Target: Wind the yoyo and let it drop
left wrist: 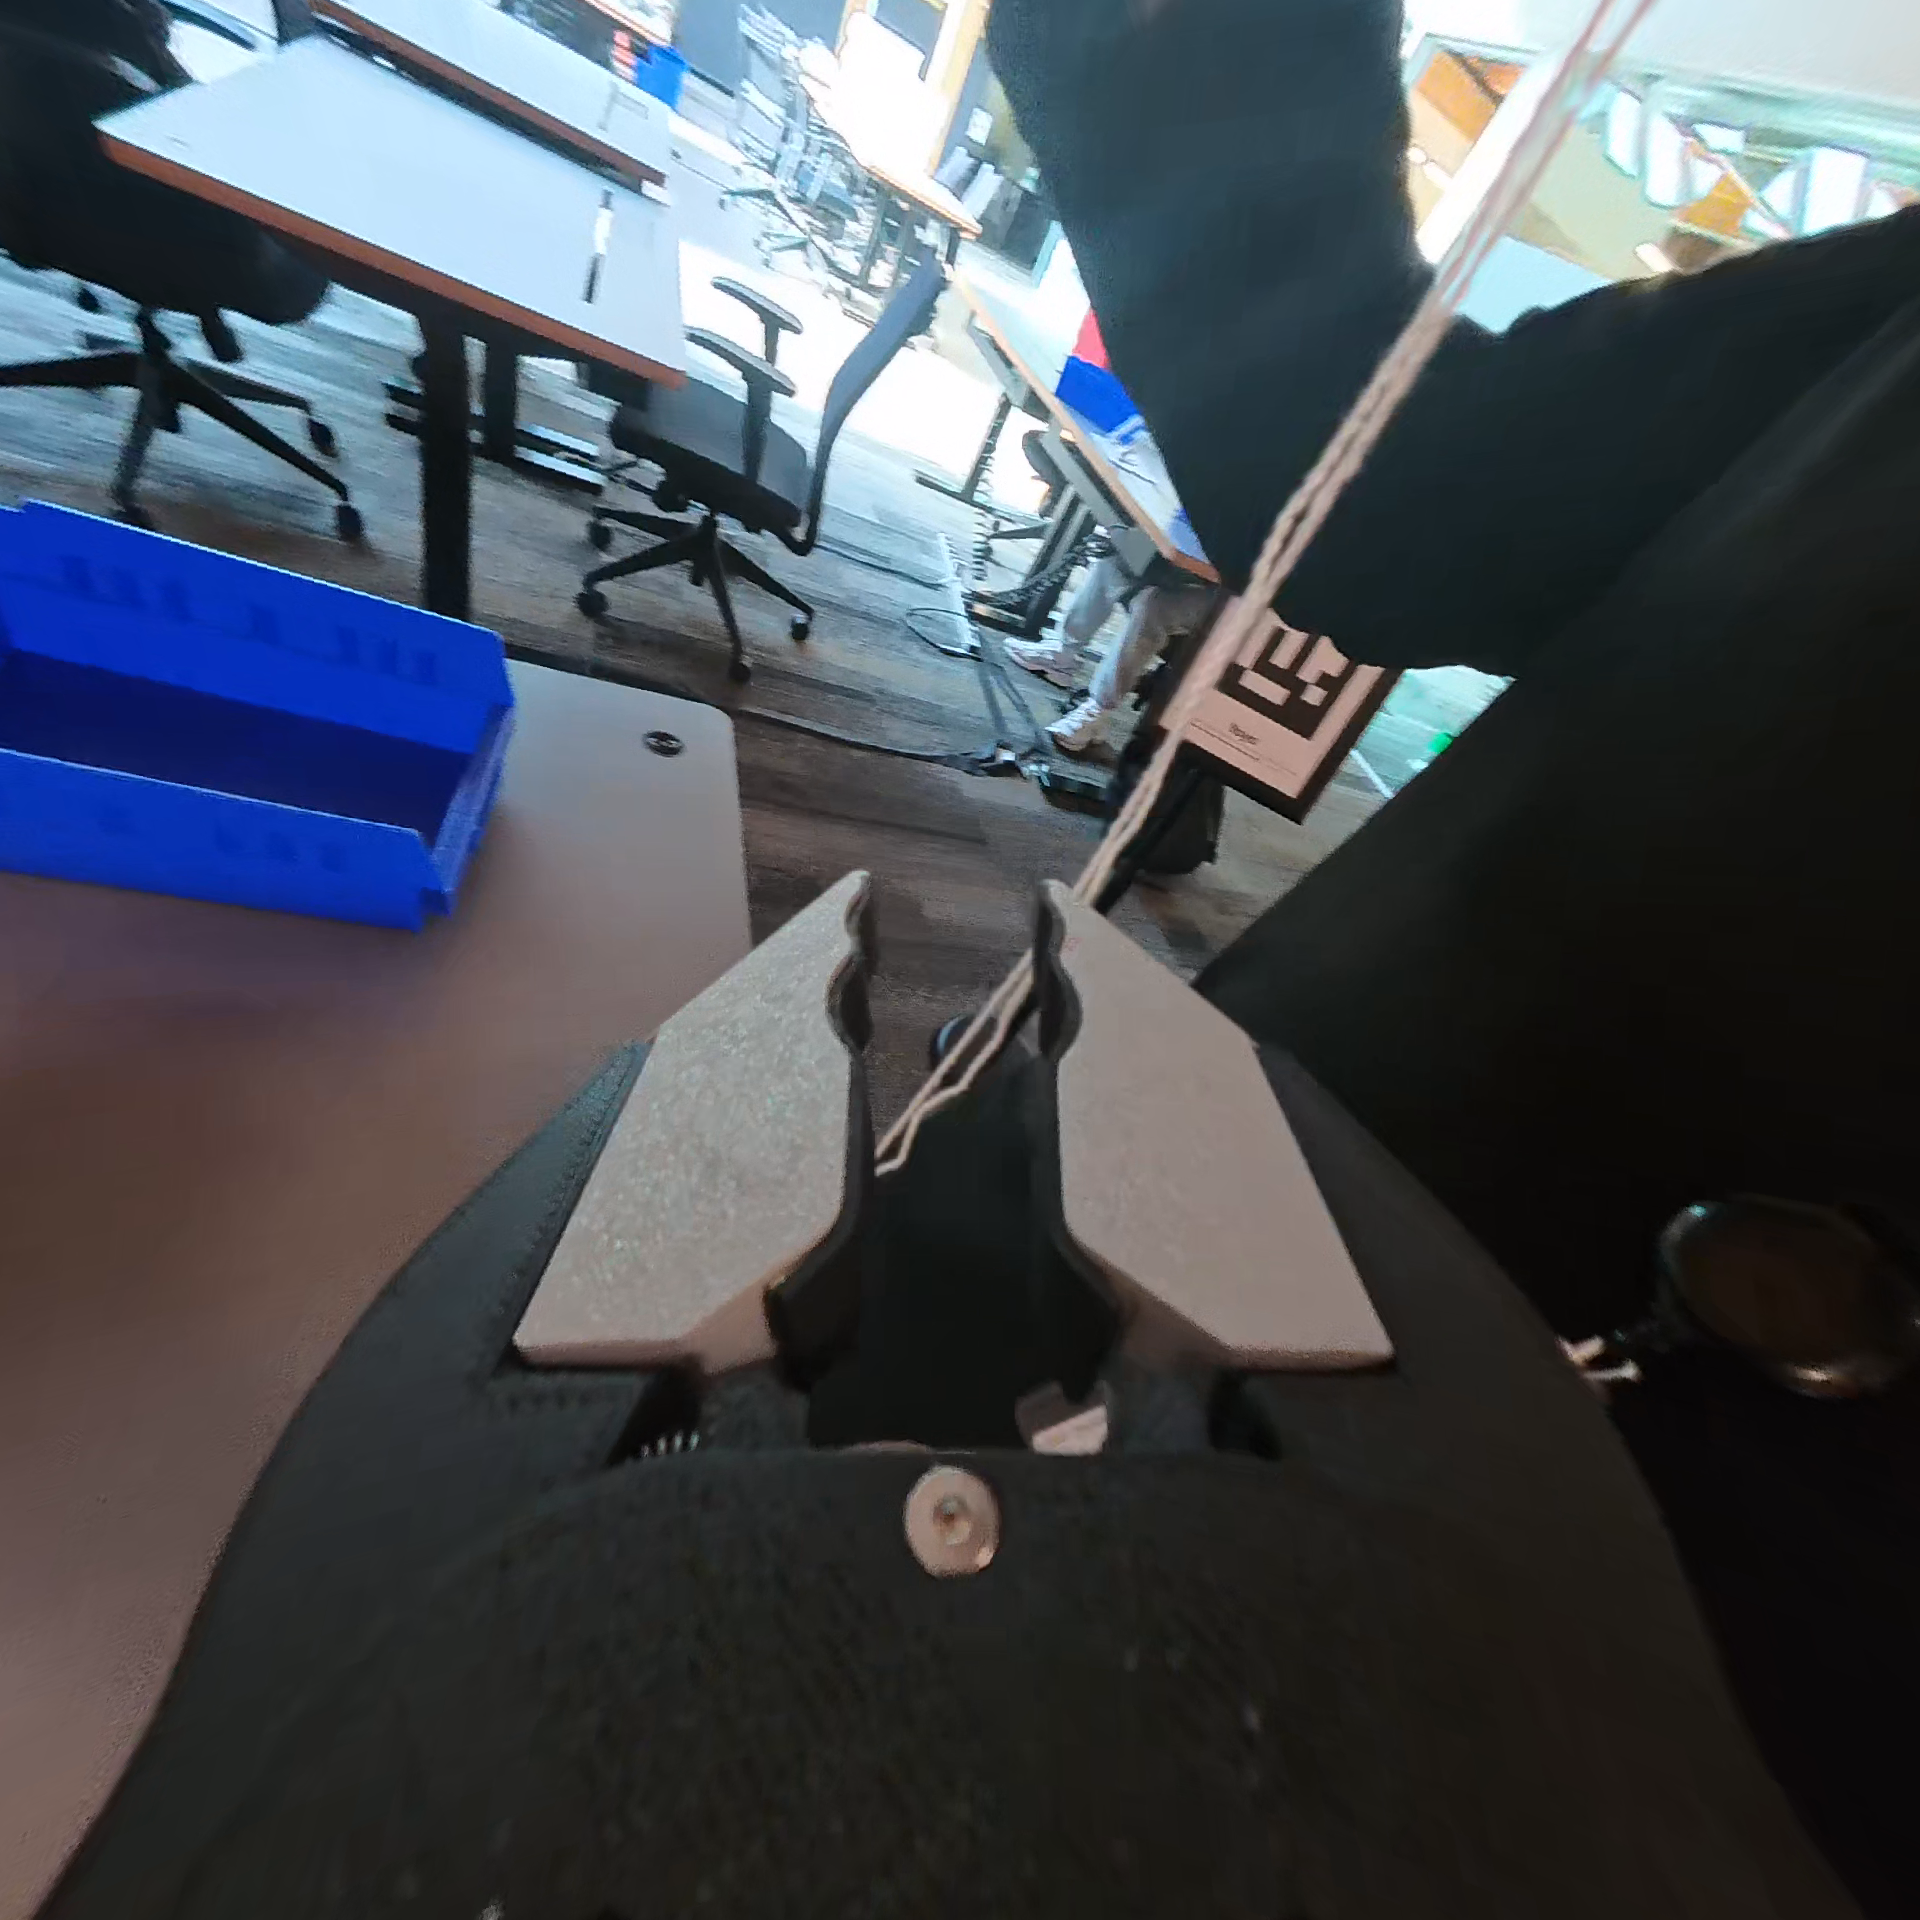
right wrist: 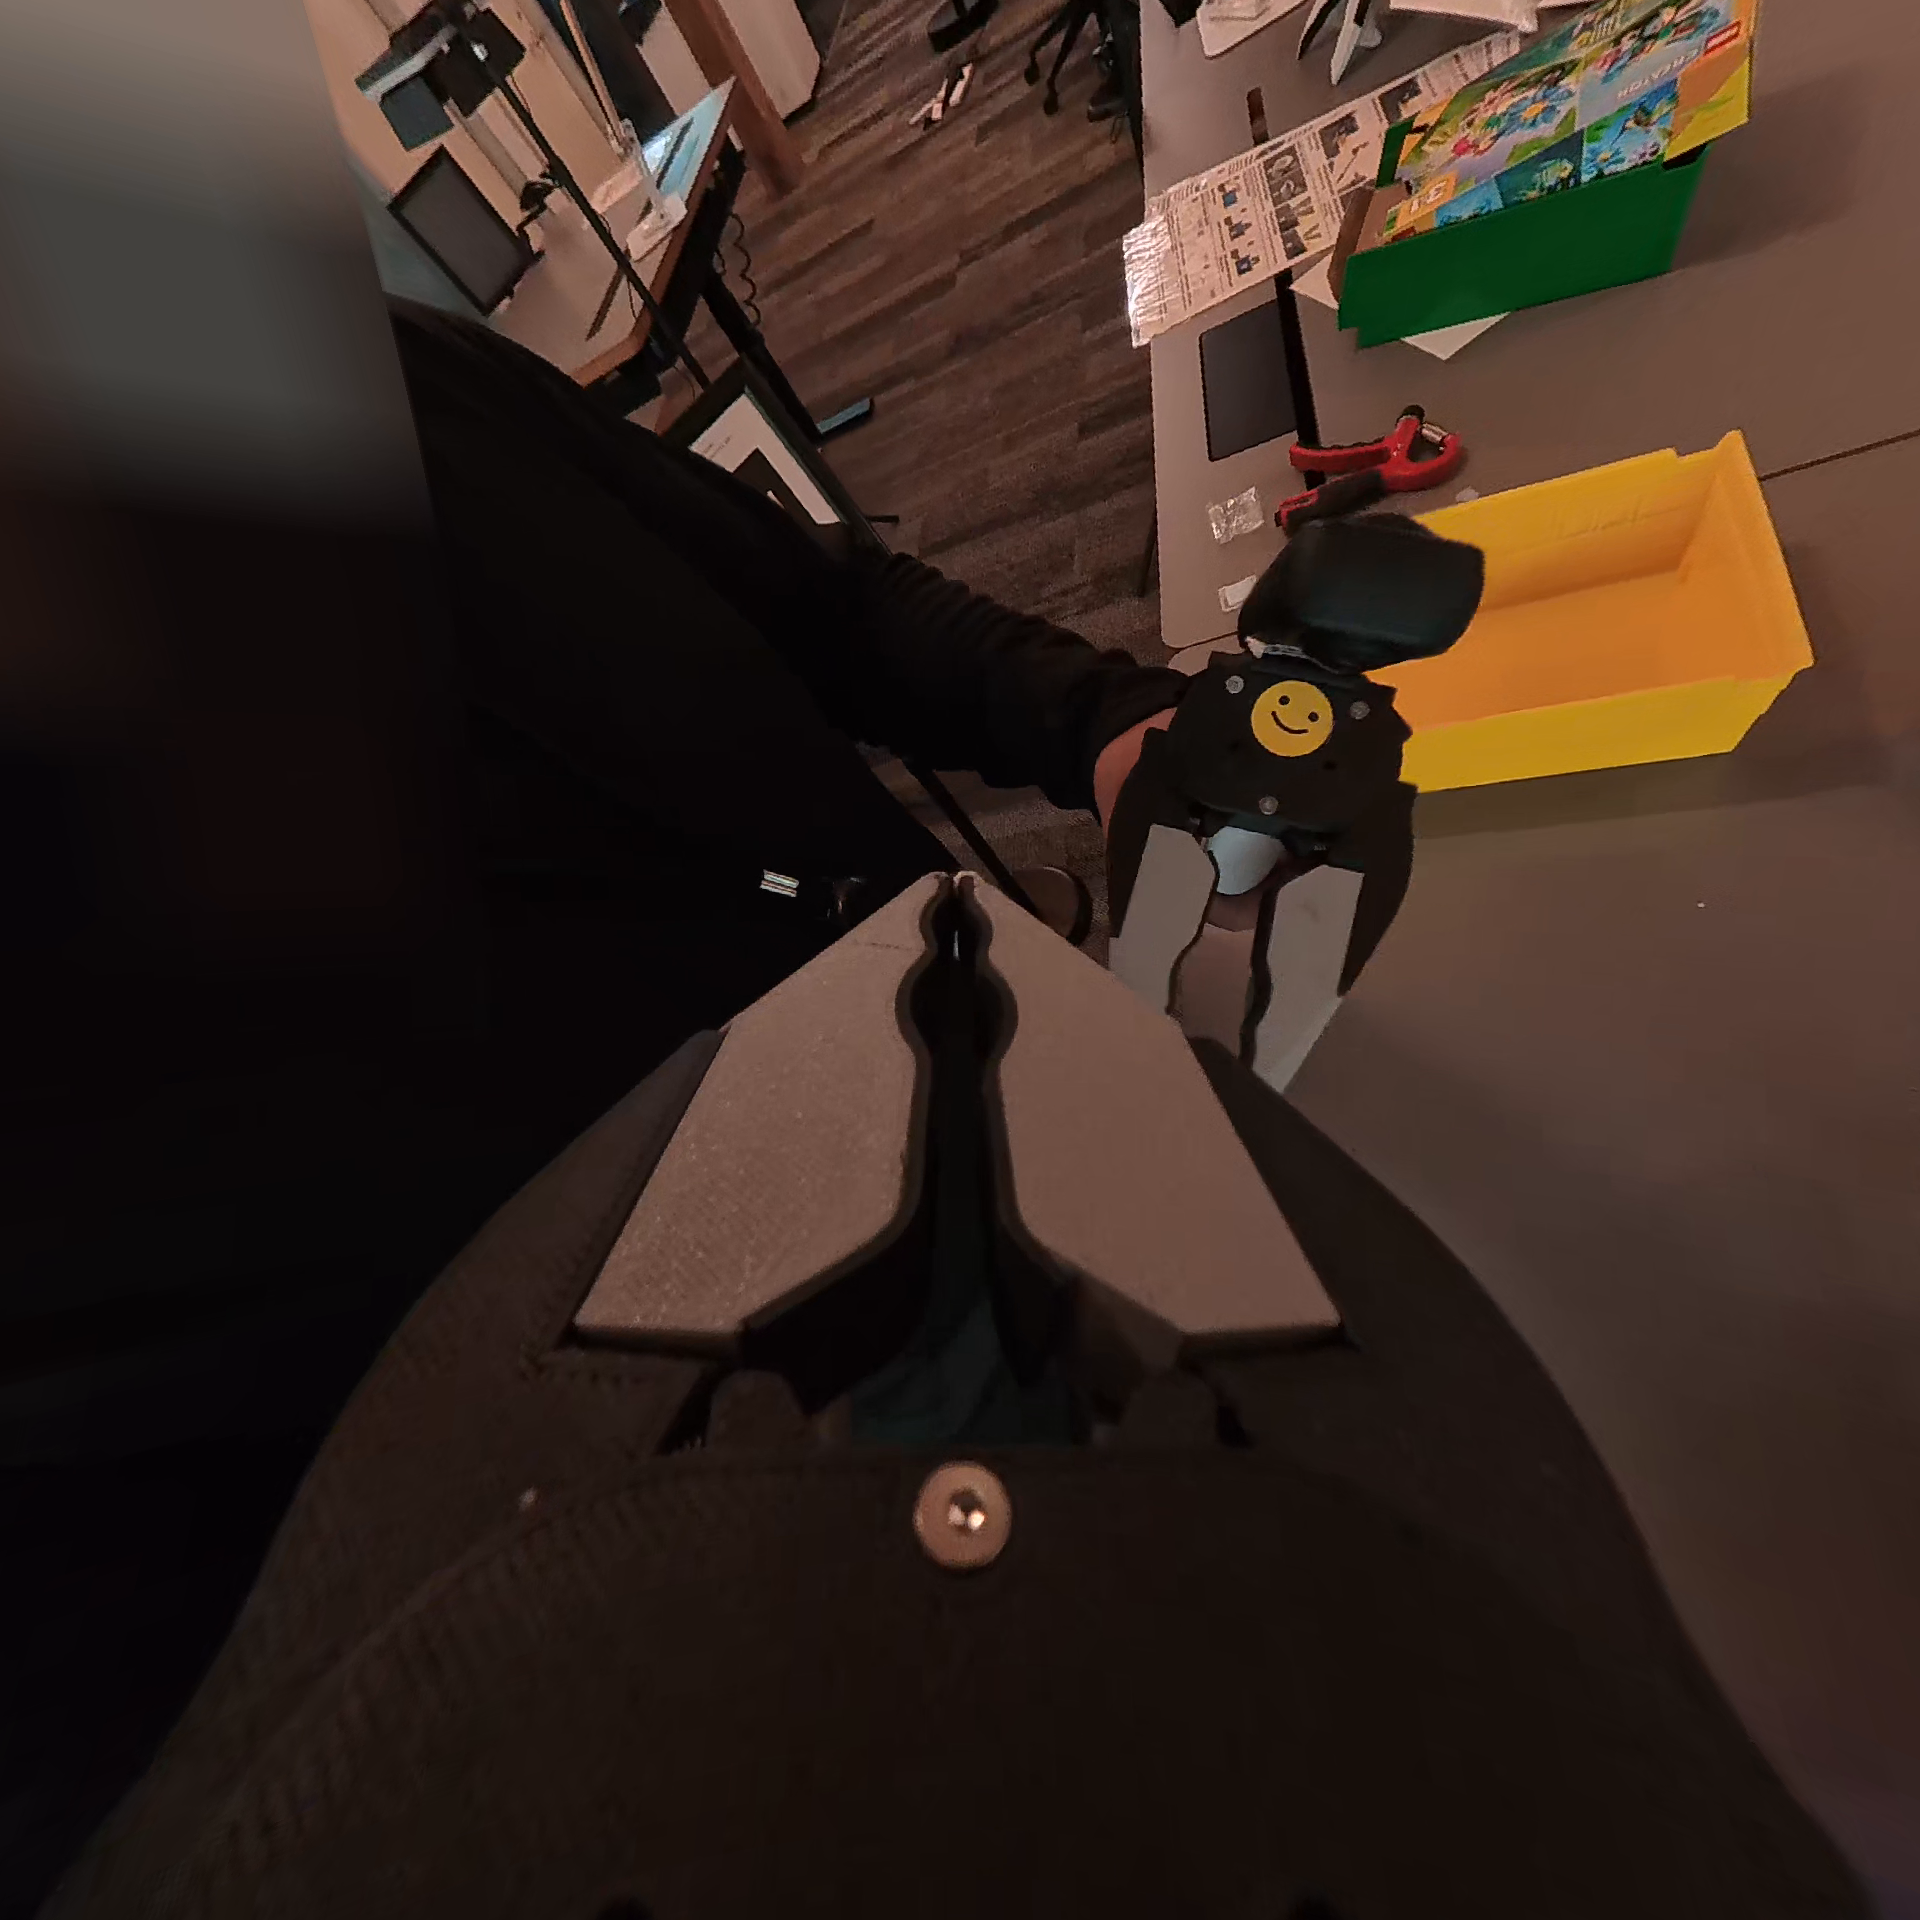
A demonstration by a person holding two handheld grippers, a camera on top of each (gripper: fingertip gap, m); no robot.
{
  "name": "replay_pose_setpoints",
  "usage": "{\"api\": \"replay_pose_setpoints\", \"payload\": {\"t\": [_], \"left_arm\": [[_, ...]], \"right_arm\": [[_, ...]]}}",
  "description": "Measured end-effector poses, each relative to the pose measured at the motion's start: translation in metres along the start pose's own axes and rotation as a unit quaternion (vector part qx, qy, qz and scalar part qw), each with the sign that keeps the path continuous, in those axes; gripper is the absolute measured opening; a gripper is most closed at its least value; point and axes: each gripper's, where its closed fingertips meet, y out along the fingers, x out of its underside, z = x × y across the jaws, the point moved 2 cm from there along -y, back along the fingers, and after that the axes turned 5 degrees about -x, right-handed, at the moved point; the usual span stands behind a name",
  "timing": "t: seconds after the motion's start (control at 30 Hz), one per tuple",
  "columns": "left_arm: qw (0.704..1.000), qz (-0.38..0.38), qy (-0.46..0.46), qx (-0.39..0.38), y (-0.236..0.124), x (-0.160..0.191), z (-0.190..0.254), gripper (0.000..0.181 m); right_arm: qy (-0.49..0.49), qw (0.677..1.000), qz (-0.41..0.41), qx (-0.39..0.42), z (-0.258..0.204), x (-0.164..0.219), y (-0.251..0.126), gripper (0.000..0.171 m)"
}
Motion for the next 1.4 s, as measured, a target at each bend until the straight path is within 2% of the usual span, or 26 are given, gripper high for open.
{"api": "replay_pose_setpoints", "payload": {"t": [0.13, 0.3, 0.4, 0.6, 0.83, 0.97, 1.13, 1.23, 1.4], "left_arm": [[1.0, -0.025, 0.008, -0.016, 0.003, 0.015, -0.002, 0.022], [0.999, -0.051, 0.002, 0.0, 0.006, 0.034, 0.003, 0.013], [0.999, -0.049, -0.01, 0.001, 0.002, 0.042, 0.002, 0.019], [0.998, 0.047, -0.031, 0.008, -0.024, 0.001, 0.001, 0.023], [0.996, 0.08, 0.038, -0.003, -0.037, -0.049, 0.031, 0.027], [0.993, 0.099, 0.046, -0.05, -0.036, -0.067, 0.029, 0.026], [0.987, 0.102, 0.053, -0.108, -0.035, -0.068, 0.016, 0.024], [0.982, 0.073, 0.07, -0.157, -0.031, -0.058, 0.003, 0.023], [0.971, -0.001, 0.098, -0.217, -0.022, -0.022, -0.025, 0.02]], "right_arm": [[0.002, 1.0, 0.009, -0.007, -0.003, 0.001, -0.001, 0.0], [-0.003, 1.0, 0.008, -0.011, -0.006, 0.001, 0.001, 0.0], [-0.004, 1.0, 0.011, -0.026, -0.011, 0.0, 0.002, 0.0], [0.008, 0.999, -0.012, -0.031, -0.005, 0.01, 0.018, 0.0], [0.024, 0.999, -0.024, -0.03, 0.004, 0.017, 0.027, 0.0], [0.029, 0.999, -0.018, -0.018, 0.01, 0.017, 0.025, 0.0], [0.032, 0.999, -0.006, -0.01, 0.013, 0.016, 0.02, 0.0], [0.03, 1.0, -0.001, -0.01, 0.013, 0.014, 0.018, 0.0], [0.019, 1.0, 0.005, -0.018, 0.005, 0.008, 0.015, 0.0]]}}
